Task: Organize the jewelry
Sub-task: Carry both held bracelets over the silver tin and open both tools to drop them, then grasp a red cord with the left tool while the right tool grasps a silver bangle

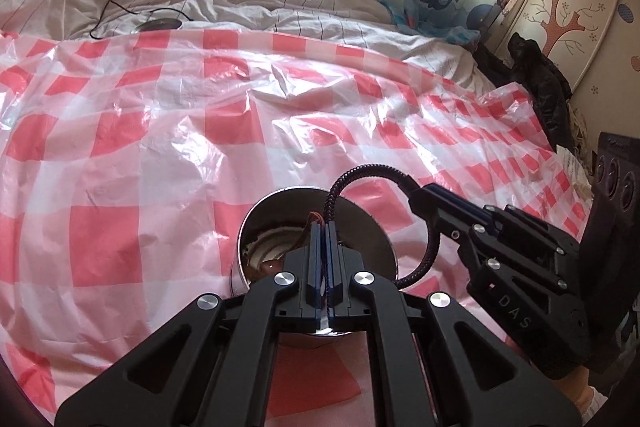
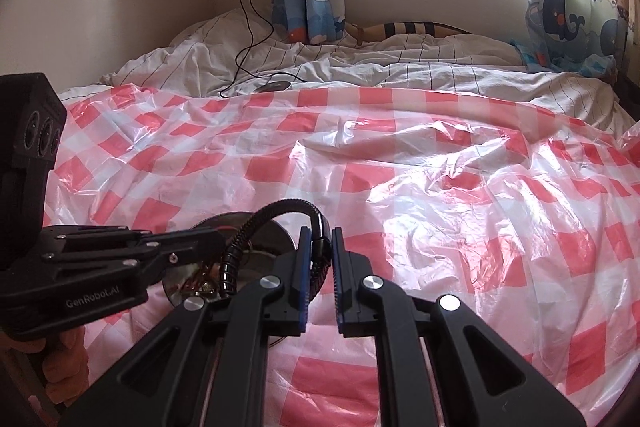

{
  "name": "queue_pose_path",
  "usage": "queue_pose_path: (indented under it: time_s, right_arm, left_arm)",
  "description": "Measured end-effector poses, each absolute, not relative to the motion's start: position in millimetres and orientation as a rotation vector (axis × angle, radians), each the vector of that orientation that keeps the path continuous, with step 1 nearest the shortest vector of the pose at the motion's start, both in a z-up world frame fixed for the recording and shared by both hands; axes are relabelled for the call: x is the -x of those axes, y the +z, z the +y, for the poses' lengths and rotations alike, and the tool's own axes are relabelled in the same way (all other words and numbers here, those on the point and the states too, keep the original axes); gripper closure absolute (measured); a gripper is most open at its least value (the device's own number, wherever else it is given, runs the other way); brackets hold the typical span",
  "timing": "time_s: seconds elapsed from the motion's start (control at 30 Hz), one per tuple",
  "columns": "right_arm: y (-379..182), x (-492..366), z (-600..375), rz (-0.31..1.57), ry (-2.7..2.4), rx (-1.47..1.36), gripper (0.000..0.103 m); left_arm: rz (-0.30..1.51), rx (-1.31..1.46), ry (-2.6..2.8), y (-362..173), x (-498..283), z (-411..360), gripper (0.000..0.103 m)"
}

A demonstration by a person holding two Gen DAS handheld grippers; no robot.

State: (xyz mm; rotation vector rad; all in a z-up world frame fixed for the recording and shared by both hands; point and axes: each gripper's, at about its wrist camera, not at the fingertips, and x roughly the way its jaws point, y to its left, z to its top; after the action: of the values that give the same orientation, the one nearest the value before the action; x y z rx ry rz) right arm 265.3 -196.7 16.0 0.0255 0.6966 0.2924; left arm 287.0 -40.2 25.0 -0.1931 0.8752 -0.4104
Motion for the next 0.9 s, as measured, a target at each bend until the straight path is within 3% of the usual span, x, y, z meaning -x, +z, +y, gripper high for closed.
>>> queue_pose_path:
  time_s: [0.1,0.23,0.27,0.43,0.6,0.73,0.9]
  right_arm:
    - [17,-268,-190,0.691,0.299,-0.007,0.092]
    - [14,-271,-177,0.696,0.322,0.015,0.092]
    - [12,-272,-172,0.701,0.329,0.025,0.092]
    - [-4,-272,-151,0.769,0.347,0.124,0.092]
    - [10,-263,-162,0.719,0.311,0.102,0.077]
    - [33,-235,-189,0.709,0.301,0.047,0.076]
    - [28,-187,-229,0.828,0.436,-0.158,0.076]
  left_arm:
    - [0.899,0.205,-0.399,25,-285,-33,0.097]
    - [0.868,0.238,-0.336,41,-273,-9,0.068]
    - [0.858,0.243,-0.319,45,-270,-3,0.065]
    - [0.837,0.268,-0.276,58,-262,17,0.058]
    - [0.856,0.243,-0.259,54,-243,19,0.053]
    - [0.918,0.216,-0.277,34,-215,15,0.052]
    - [0.999,0.166,-0.379,13,-182,1,0.052]
